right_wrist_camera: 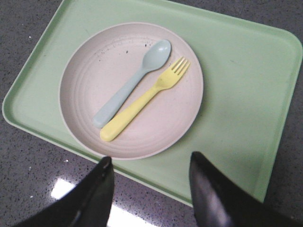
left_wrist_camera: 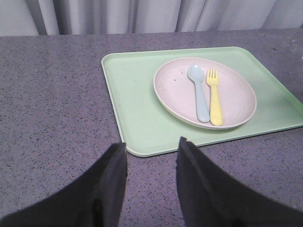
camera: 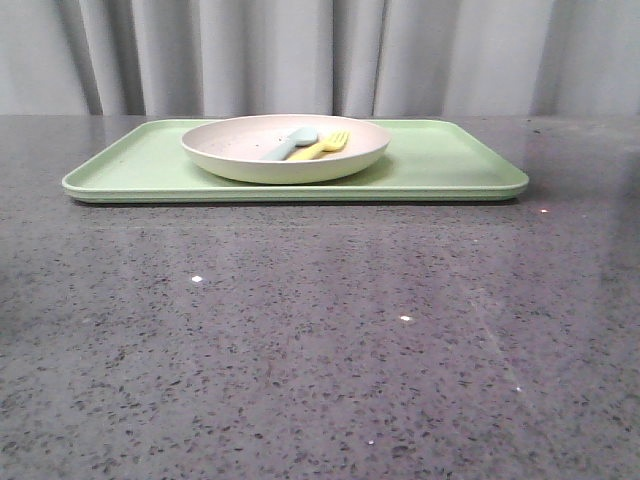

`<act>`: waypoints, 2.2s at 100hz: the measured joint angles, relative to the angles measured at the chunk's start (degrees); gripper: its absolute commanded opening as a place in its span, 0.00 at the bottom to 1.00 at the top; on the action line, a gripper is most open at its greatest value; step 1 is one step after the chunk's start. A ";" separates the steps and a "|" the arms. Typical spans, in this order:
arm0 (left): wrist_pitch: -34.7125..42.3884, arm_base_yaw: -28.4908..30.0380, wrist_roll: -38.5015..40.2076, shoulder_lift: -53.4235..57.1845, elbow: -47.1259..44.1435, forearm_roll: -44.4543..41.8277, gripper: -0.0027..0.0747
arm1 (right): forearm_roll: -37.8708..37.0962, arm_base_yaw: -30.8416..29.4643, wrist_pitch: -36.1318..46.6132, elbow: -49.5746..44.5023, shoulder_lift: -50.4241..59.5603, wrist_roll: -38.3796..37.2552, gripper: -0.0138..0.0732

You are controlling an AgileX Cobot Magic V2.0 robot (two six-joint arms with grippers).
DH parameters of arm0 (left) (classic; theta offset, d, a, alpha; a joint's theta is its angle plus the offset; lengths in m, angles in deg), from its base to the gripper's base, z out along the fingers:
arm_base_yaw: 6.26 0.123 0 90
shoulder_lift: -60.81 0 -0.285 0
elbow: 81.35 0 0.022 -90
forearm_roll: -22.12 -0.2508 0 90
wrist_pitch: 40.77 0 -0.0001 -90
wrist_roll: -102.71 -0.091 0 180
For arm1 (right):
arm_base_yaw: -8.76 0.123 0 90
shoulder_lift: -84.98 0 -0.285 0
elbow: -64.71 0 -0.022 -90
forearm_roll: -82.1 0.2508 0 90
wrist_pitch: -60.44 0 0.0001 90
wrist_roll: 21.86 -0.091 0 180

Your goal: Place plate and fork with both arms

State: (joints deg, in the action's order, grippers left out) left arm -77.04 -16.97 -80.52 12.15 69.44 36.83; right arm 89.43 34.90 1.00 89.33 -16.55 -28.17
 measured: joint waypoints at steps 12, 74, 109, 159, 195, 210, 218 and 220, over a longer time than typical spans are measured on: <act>0.00 0.00 0.00 0.00 0.00 0.00 0.37 | -3.90 2.45 -2.51 5.88 -5.08 -4.48 0.60; 0.00 0.00 0.00 0.00 0.00 0.00 0.37 | -6.48 4.13 -12.01 26.51 -27.32 -23.60 0.60; 0.00 0.00 0.00 0.00 0.00 0.00 0.37 | -6.39 4.13 -11.89 28.00 -32.11 -29.58 0.60; 0.00 0.00 0.00 0.00 0.00 0.00 0.37 | -4.94 4.13 -9.54 28.00 -35.58 -32.85 0.60; 0.00 0.00 0.00 0.00 0.00 0.00 0.37 | -4.85 4.13 -9.50 28.46 -37.21 -32.95 0.57; 0.00 0.00 0.00 0.00 0.00 0.00 0.37 | -4.85 4.13 -9.50 28.55 -37.35 -32.95 0.39; 0.00 0.00 0.00 0.00 0.00 0.00 0.37 | -4.85 4.13 -9.50 28.55 -37.35 -32.95 0.30; 0.00 0.00 0.00 0.00 0.00 0.00 0.37 | -4.85 4.13 -9.50 28.55 -37.35 -32.98 0.28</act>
State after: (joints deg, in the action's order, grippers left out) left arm -77.04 -16.97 -80.52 12.15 69.44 36.83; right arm 84.58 39.04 -8.51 117.88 -53.89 -61.15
